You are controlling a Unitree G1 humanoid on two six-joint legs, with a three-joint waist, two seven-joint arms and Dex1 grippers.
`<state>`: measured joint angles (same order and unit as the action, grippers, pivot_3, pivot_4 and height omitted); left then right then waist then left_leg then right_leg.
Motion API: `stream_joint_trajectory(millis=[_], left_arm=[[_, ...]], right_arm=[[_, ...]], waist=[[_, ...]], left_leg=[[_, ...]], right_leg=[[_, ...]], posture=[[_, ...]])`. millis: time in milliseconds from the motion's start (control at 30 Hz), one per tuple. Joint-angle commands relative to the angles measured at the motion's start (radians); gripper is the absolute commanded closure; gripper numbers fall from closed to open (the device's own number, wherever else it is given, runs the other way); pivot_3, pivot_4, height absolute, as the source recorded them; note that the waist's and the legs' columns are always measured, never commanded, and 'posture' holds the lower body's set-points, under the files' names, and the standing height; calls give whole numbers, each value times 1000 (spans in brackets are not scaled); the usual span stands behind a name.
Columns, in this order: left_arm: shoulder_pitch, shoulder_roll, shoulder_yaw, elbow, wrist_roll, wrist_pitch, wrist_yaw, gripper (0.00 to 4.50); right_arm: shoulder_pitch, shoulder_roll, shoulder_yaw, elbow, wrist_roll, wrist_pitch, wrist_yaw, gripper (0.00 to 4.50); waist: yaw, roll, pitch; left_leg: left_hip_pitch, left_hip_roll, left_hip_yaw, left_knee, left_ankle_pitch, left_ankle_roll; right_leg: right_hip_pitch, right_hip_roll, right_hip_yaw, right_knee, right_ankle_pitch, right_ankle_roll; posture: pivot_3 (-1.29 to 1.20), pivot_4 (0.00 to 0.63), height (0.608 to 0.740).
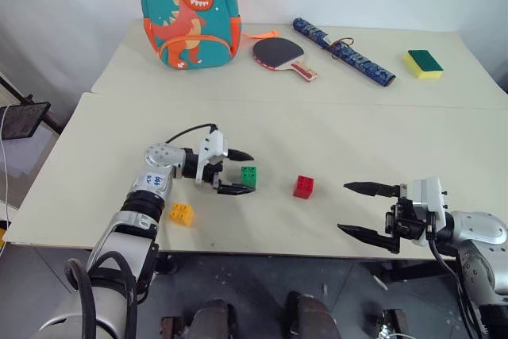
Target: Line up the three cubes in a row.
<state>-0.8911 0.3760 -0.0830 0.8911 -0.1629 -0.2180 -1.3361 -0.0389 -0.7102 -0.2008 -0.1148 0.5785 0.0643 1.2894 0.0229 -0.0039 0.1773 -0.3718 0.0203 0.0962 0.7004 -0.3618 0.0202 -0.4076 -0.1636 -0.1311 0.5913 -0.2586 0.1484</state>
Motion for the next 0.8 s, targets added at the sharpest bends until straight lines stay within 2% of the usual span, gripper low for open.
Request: stream_joint_trajectory(millis=[33,133,200,300,367,433,567,667,800], left_arm=[[-1,37,61,-70,-79,25,-65,19],[65,145,135,-212,-160,124,-118,19],[115,205,195,-302,-207,207,-77,19],[211,269,280,-405,-246,293,17,19],[351,320,386,-463,-263,295,91,19],[590,345,550,-539,-291,247,136,19],[950,321,725,-723,-321,272,229,19],[1103,280,797,-845,-359,280,278,19],[1228,227,786,-1006,-371,285,315,19]], right_arm=[[-13,2,-9,-10,11,-16,6,0],[-46,7,9,26,8,-16,28,0],[-71,15,23,50,7,-21,42,0],[-106,30,36,63,33,-5,61,0],[-149,62,54,64,47,-1,63,0],[-192,99,93,54,41,-17,78,0],[-220,124,151,15,34,-35,133,0],[-236,132,187,5,22,-71,180,0],[-250,130,217,21,10,-103,223,0]], waist=[[-2,0,0],[-11,0,0],[-28,0,0],[-27,0,0],[-29,0,0],[-45,1,0],[-53,0,1],[-24,-1,2],[1,-1,1]], left_leg=[[0,0,0,0,0,0],[0,0,0,-1,0,0],[1,1,0,-1,0,0],[1,1,-1,-1,0,0],[1,1,-1,-1,0,0],[3,2,-3,-2,0,-1],[4,9,-4,-2,-5,-4],[2,11,-3,1,-6,-4],[4,10,-5,2,-6,-1]], right_leg=[[0,0,0,0,0,0],[0,0,0,0,0,0],[-1,0,0,1,0,0],[-1,0,-1,2,0,0],[-1,0,0,2,0,0],[-1,0,1,2,0,0],[-3,4,-1,4,0,-1],[-1,4,-3,3,0,-1],[0,-1,0,0,-1,-2]], posture=[[0,150,740],[0,150,740],[0,150,740],[0,150,740],[0,150,740],[0,150,740],[0,150,740],[0,150,740],[0,150,740]])
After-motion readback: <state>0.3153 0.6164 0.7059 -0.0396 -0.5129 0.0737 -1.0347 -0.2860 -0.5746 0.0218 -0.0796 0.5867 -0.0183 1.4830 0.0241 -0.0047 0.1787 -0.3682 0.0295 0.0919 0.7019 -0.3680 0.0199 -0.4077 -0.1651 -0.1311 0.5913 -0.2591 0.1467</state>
